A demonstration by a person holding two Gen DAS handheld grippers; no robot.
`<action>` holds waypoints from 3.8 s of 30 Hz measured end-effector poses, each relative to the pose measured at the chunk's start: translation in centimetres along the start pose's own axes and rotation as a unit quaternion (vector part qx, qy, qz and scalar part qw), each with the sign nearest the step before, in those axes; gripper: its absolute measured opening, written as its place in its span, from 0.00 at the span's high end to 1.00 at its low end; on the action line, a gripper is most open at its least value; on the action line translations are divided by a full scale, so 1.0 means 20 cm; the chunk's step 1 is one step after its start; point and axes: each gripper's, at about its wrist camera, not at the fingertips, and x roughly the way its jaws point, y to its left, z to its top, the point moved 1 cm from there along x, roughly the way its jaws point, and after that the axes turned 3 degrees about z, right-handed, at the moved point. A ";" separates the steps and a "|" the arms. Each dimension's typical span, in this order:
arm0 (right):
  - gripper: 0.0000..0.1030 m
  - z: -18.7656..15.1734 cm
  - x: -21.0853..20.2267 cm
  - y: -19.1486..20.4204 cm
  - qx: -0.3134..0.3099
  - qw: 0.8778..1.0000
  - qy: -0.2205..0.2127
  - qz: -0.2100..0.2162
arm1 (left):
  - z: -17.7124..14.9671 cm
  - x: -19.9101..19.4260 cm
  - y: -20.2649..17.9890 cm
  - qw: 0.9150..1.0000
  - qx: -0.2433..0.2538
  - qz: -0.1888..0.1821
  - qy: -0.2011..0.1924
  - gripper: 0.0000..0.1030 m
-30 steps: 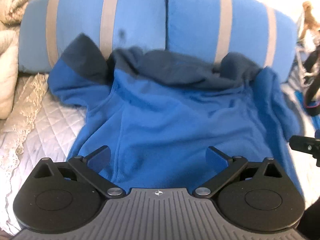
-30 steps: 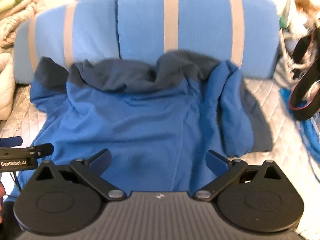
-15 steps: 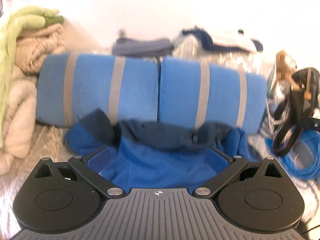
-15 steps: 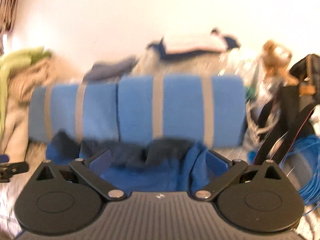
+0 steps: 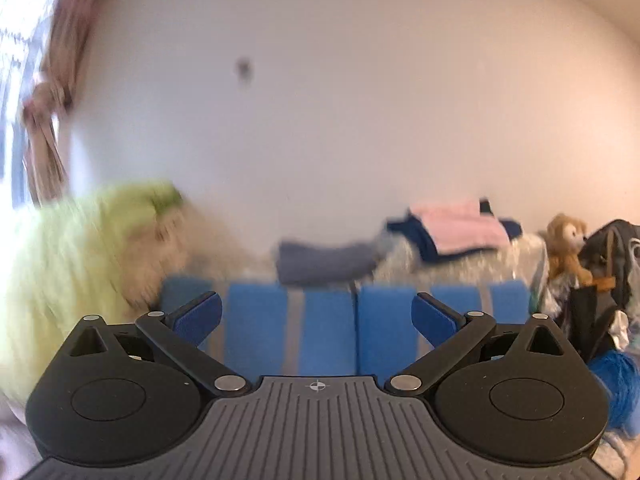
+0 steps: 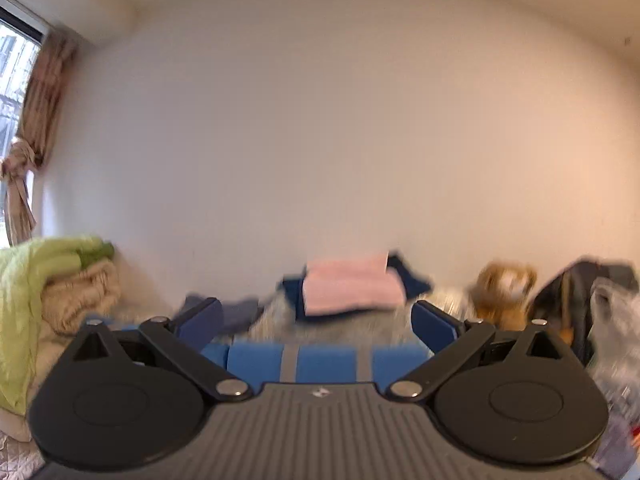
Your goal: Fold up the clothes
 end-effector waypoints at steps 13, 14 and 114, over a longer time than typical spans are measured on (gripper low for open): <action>0.00 -0.94 -0.04 0.20 -0.048 0.990 0.112 0.077 | -0.48 0.18 -0.15 0.993 0.038 0.002 0.113 0.00; 0.00 -1.06 -0.02 0.25 -0.057 0.988 0.118 0.079 | -0.55 0.21 -0.18 0.992 0.042 0.002 0.121 0.00; 0.00 -2.60 0.85 0.84 -0.077 0.835 0.536 0.100 | -1.40 0.75 0.07 0.930 -0.077 0.034 0.358 0.00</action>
